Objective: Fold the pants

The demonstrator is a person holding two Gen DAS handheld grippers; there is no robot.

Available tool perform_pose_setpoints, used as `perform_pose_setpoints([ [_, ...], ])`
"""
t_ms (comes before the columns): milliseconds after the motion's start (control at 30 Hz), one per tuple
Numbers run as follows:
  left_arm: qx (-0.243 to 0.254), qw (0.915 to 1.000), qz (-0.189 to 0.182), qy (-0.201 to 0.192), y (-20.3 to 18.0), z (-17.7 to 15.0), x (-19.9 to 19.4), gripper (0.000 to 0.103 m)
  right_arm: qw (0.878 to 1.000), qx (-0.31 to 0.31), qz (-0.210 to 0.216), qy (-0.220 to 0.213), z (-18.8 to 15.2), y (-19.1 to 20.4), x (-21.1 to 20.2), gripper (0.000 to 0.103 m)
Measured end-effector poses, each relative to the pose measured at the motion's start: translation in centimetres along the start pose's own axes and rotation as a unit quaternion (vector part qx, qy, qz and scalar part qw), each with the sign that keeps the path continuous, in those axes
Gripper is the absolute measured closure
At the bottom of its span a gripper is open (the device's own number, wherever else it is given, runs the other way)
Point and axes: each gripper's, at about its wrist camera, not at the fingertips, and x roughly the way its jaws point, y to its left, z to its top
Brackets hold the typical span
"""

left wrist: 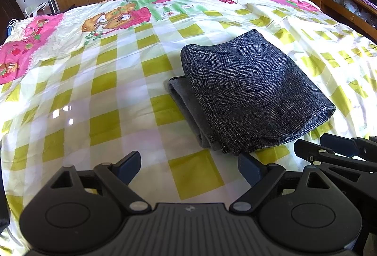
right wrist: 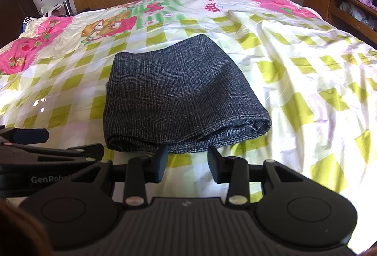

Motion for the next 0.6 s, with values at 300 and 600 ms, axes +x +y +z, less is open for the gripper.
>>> perform_pose_setpoints([
  [300, -0.001, 1.0000, 0.000, 0.002, 0.00, -0.18, 0.16, 0.004, 1.000, -0.003, -0.003, 0.004, 0.03, -0.06, 0.06, 0.064],
  [600, -0.003, 1.0000, 0.004, 0.005, 0.01, -0.21, 0.45, 0.004, 1.000, -0.015, -0.018, 0.002, -0.05, 0.37, 0.01, 0.064],
])
